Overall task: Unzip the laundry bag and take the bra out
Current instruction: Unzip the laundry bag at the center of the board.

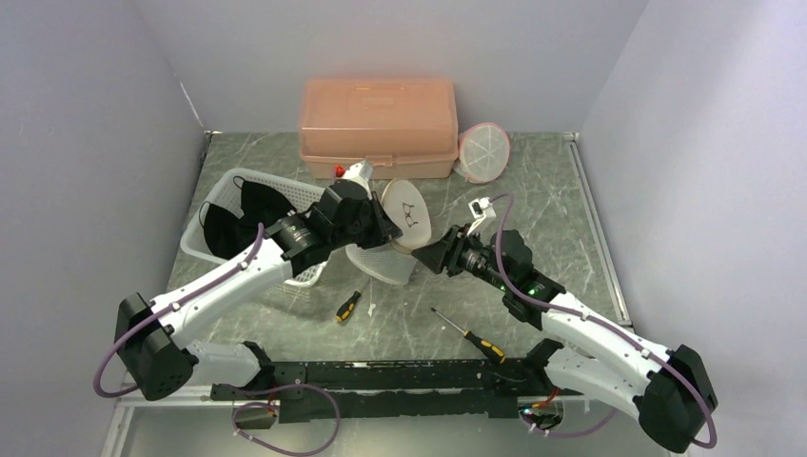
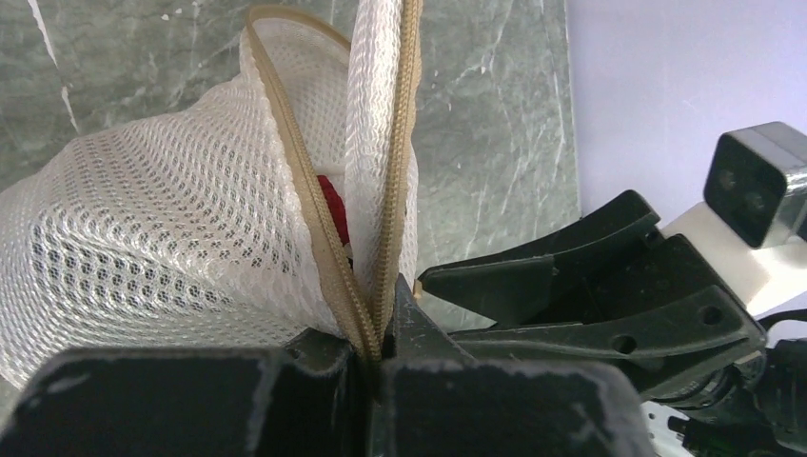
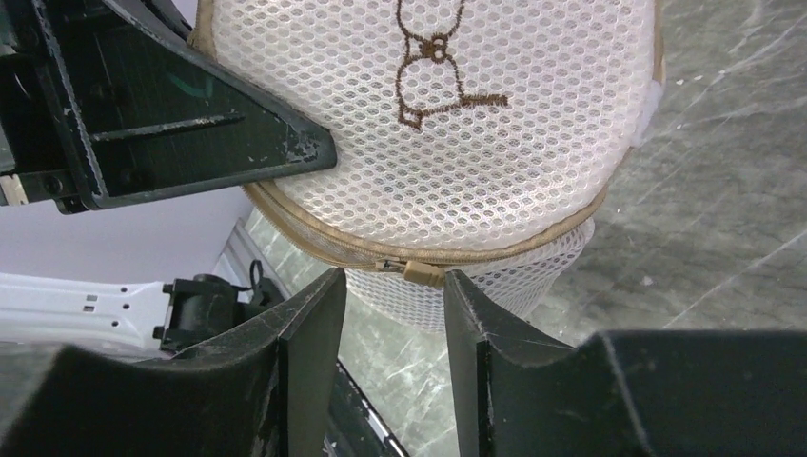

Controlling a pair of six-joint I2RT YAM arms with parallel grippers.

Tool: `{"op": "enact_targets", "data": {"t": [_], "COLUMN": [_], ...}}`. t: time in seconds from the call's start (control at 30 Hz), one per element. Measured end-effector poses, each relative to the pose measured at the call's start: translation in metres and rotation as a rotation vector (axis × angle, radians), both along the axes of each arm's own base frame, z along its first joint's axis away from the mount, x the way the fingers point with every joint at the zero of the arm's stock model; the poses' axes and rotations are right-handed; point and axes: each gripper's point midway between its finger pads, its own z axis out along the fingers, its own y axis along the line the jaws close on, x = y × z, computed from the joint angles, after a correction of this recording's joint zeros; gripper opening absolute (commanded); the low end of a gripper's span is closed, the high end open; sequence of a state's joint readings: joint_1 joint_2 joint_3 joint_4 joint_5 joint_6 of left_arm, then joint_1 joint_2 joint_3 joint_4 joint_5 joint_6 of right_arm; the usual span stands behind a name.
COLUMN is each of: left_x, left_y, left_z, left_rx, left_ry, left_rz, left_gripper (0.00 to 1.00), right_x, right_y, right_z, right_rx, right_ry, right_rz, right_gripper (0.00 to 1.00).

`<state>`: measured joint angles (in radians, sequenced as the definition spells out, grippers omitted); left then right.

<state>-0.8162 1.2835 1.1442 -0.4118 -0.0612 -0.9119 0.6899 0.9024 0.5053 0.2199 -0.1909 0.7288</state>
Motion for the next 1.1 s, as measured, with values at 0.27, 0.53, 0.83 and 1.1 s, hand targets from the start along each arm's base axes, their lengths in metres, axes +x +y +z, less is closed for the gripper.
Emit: {"op": "enact_targets", "data": {"t": [0.27, 0.53, 0.83, 1.1], "left_x": [0.001, -0.001, -0.001, -0.001], "left_y": [0.002, 0.0, -0.003, -0.004], "left_z": [0.001, 0.006, 0.011, 0.011], "left_rx": [-0.045, -0.07, -0.103, -0.11], "left_ry": [0.027, 0.026, 0.025, 0.025], "left_rz": [-0.002, -0.013, -0.02, -0.02], "left_gripper": [0.03, 0.03, 0.03, 0.03], "right_x": [-0.001, 0.0, 0.001, 0.001], "right_y": [0.004, 0.007, 0.008, 0.006], "right_z": [-0.005, -0.012, 0.0, 0.001], "right_rx": [-0.001, -0.005, 0.033, 0.038], "right_ry": [0.022, 0.044, 0.017, 0.011], "right_rz": [0.018, 0.03, 0.039, 0.035], "right_gripper": [0.47, 0.48, 0.4, 0.28]}}
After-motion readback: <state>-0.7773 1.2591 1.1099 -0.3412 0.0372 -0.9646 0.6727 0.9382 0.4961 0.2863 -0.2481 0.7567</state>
